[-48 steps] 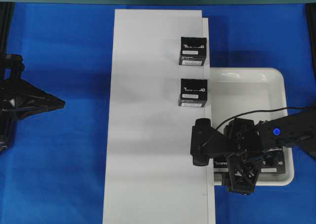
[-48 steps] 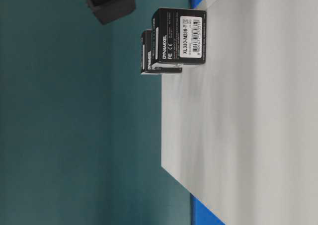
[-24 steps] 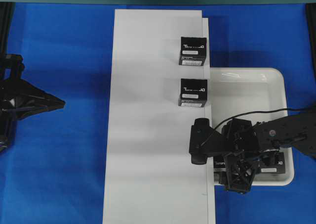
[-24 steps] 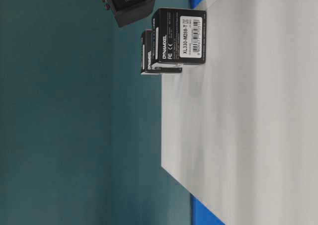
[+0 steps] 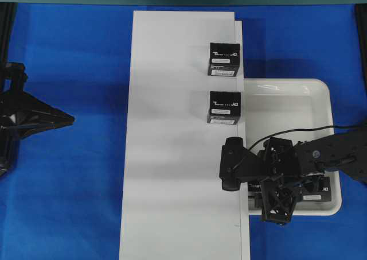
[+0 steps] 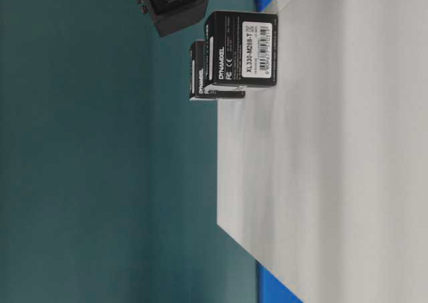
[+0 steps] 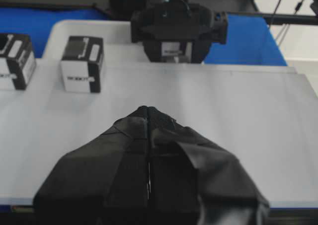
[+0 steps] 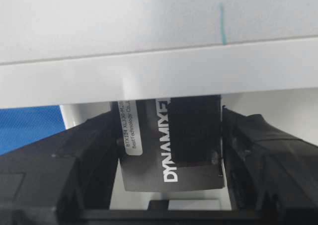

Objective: Place the box from the white plastic tray onto the white base.
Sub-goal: 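Lift the grasped box up out of the tray with the right gripper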

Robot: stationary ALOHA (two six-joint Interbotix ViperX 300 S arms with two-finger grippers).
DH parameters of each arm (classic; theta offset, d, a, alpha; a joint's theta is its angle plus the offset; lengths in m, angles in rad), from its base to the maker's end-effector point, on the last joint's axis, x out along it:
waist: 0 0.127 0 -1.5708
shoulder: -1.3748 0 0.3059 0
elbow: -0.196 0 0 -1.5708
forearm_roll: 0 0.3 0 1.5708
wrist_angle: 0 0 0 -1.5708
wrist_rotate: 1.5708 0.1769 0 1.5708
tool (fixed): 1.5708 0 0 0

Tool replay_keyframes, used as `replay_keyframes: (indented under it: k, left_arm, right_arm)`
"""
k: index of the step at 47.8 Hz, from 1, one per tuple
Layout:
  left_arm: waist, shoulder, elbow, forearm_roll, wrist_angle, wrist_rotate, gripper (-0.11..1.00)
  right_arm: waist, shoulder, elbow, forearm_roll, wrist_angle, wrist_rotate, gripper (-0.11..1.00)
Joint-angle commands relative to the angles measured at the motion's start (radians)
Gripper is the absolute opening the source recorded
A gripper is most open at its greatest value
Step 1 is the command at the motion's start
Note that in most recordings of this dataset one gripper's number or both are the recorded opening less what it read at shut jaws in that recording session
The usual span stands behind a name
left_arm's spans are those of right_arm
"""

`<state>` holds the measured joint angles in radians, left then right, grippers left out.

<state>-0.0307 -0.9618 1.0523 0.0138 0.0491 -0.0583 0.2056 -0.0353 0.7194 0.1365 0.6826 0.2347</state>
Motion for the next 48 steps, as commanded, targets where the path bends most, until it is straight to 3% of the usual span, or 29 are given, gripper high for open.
replay_keyframes:
  k: [1, 17, 32, 48]
  left_arm:
    - [0.002, 0.008, -0.026, 0.002, -0.005, -0.002, -0.07]
    - [0.002, 0.006, -0.026, 0.002, -0.006, -0.002, -0.07]
    - [0.002, 0.002, -0.035, 0.002, -0.003, 0.0, -0.07]
    - [-0.002, 0.002, -0.038, 0.002, -0.002, 0.0, -0.07]
  right_arm:
    - [-0.002, -0.012, -0.015, 0.014, 0.018, 0.002, 0.6]
    - [-0.035, -0.215, -0.058, 0.014, 0.247, 0.0, 0.6]
    - [-0.087, -0.419, -0.179, 0.011, 0.472, 0.0, 0.6]
    - [-0.089, -0.44, -0.291, 0.011, 0.56, 0.002, 0.6]
